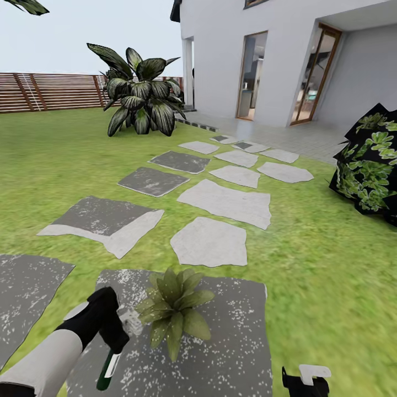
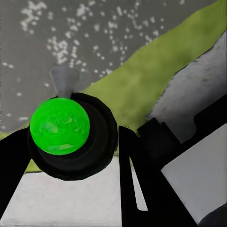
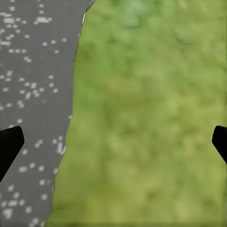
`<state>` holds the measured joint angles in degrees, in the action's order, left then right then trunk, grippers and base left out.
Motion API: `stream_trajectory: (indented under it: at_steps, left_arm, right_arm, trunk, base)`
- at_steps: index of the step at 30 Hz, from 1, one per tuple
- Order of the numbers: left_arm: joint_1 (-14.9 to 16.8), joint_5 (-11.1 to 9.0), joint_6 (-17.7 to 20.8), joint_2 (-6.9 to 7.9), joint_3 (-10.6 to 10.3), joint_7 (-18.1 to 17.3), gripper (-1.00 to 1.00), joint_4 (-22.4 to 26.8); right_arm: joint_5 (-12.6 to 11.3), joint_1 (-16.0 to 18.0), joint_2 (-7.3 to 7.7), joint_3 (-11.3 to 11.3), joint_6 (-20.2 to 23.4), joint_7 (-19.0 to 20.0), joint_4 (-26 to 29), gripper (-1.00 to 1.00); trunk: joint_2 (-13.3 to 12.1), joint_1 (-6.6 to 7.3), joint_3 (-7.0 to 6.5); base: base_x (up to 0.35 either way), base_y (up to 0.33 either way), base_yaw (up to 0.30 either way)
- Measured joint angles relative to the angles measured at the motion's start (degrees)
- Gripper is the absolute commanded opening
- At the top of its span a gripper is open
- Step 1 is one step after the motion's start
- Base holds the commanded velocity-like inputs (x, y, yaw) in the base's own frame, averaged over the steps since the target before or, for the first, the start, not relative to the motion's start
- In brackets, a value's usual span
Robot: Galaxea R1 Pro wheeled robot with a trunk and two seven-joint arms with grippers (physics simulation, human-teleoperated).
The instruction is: Pick up the pesticide atomizer in the garden and spray insectifuge to fully cover both potted plants in the garden.
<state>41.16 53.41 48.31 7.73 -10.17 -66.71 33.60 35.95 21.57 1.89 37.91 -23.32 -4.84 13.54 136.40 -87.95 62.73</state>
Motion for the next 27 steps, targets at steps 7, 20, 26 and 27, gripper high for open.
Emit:
stream_trajectory:
  at_steps: [7, 20, 26, 27]
  left_arm:
    - [-0.4, -0.5, -0.1, 1.53, 0.1, 1.9, -1.0, -2.1]
    - [-0.4, -0.7, -0.2, 0.88, 5.2, 2.6, -1.0, -2.2]
    - [-0.4, -0.7, -0.2, 0.77, 5.3, 2.9, -1.0, -2.2]
    - [-0.4, -0.7, -0.2, 0.77, 5.3, 2.9, -1.0, -2.2]
  right_arm:
    - [0.0, 0.0, -0.01, 0.0, 0.0, 0.0, 0.0, 1.0]
    - [0.0, 0.0, -0.05, 0.0, 0.0, 0.0, 0.0, 1.0]
    - [0.0, 0.0, -0.04, 0.0, 0.0, 0.0, 0.0, 1.0]
    - [0.0, 0.0, -0.04, 0.0, 0.0, 0.0, 0.1, 1.0]
  trunk:
    - [0.0, 0.0, 0.0]
    - [0.0, 0.01, 0.0]
    - [0.0, 0.02, 0.0]
    - [0.0, 0.02, 0.0]
  base:
    - [0.0, 0.0, 0.005]
    - [0.032, -0.04, 0.231]
    - [0.158, -0.218, 0.028]
    - [0.161, -0.231, 0.002]
